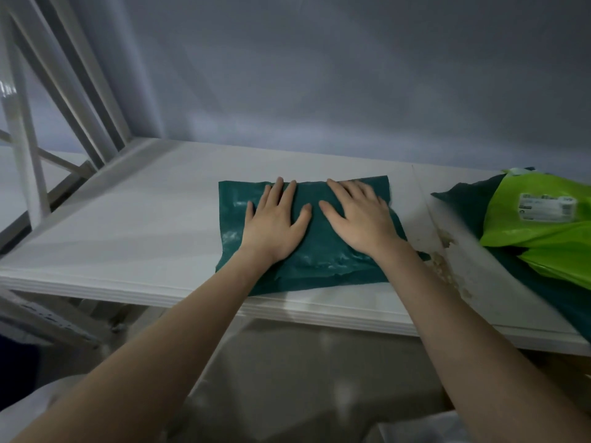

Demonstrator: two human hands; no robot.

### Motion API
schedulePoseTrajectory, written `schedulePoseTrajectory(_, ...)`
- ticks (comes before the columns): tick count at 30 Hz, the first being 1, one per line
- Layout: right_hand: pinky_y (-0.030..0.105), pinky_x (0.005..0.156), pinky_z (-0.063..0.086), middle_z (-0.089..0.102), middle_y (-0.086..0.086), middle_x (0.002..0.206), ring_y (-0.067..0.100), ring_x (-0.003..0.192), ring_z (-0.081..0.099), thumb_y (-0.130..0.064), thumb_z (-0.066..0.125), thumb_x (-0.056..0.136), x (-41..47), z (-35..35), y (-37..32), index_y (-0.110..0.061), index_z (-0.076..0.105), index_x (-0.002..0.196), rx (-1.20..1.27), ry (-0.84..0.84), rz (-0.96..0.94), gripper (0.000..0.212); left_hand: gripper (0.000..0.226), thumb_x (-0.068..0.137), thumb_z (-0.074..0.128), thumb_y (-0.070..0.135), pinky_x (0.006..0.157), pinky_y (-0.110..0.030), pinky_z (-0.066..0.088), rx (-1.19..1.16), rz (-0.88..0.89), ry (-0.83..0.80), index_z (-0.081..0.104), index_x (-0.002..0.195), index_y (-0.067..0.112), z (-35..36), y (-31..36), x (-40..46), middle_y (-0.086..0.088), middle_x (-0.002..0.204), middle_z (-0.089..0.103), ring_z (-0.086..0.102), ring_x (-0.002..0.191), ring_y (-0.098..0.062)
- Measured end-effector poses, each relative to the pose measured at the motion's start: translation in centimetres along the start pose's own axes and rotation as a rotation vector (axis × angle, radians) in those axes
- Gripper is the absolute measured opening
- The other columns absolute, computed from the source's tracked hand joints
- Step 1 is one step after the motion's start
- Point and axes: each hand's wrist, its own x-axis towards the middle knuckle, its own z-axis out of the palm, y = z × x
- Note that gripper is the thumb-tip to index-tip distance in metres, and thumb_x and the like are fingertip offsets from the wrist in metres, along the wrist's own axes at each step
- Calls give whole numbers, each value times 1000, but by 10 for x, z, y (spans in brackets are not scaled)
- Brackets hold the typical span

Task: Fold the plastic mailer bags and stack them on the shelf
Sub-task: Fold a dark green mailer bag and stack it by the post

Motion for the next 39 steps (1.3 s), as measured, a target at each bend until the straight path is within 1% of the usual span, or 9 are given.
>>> schedulePoseTrajectory(3,51,111,25,34,-5,149,21,139,23,-52,27,96,-1,4,-1,-28,26,146,-40,56,6,56,60,96,27,51,118,-46,4,-17,5,24,14,150,28,3,-1,1,1,159,6,5,147,-16)
schedulePoseTrajectory(10,57,115,7,18,0,157,21,146,8,-52,14,98,0,4,-8,-27,14,150,-132,65,101,58,68,94,19,58,115,-47,-8,109,89,0,-2,150,26,-2,-5,17,-1,159,-7,-7,146,-16)
schedulePoseTrajectory(14,60,113,5,12,4,159,23,147,5,-53,11,97,-6,-2,-17,-23,8,151,-216,66,124,61,65,97,15,53,116,-46,-8,77,130,-1,-5,150,23,-11,-6,10,3,159,-11,-9,146,-11)
schedulePoseTrajectory(18,56,115,9,13,5,158,21,147,9,-42,22,100,-22,-9,-37,-17,14,150,-189,165,3,56,56,100,17,44,118,-42,0,36,161,33,8,151,23,-28,-19,-10,7,159,0,1,146,-10)
schedulePoseTrajectory(24,47,116,17,21,5,156,20,143,21,-29,34,98,-48,-2,-91,-12,28,146,-64,128,-260,51,51,101,25,35,117,-41,14,100,121,66,22,149,17,-55,-51,-33,1,158,15,16,144,-17)
schedulePoseTrajectory(27,45,96,44,52,9,131,27,119,49,-23,48,90,-64,7,-109,-8,54,126,-51,167,-316,39,48,99,35,31,114,-37,21,127,146,59,31,144,14,-65,-64,-47,-2,153,27,28,140,-20)
schedulePoseTrajectory(30,39,78,46,60,5,104,26,97,55,-23,47,85,-82,17,-118,-9,58,111,-61,174,-377,31,44,98,38,29,110,-37,26,169,153,16,38,139,14,-68,-74,-60,-1,149,33,34,136,-21)
schedulePoseTrajectory(35,42,110,24,42,2,142,21,133,34,-34,35,97,-90,33,-112,-11,35,141,-80,-75,-336,50,42,98,32,24,105,-40,30,191,138,-4,37,140,18,-69,-84,-68,1,146,34,35,133,-21)
schedulePoseTrajectory(39,42,118,9,26,0,153,17,142,18,-35,30,99,-82,38,-97,-13,19,148,-84,-182,-245,55,47,94,34,17,101,-39,33,289,182,-25,36,141,20,-67,-84,-68,0,141,38,37,127,-22)
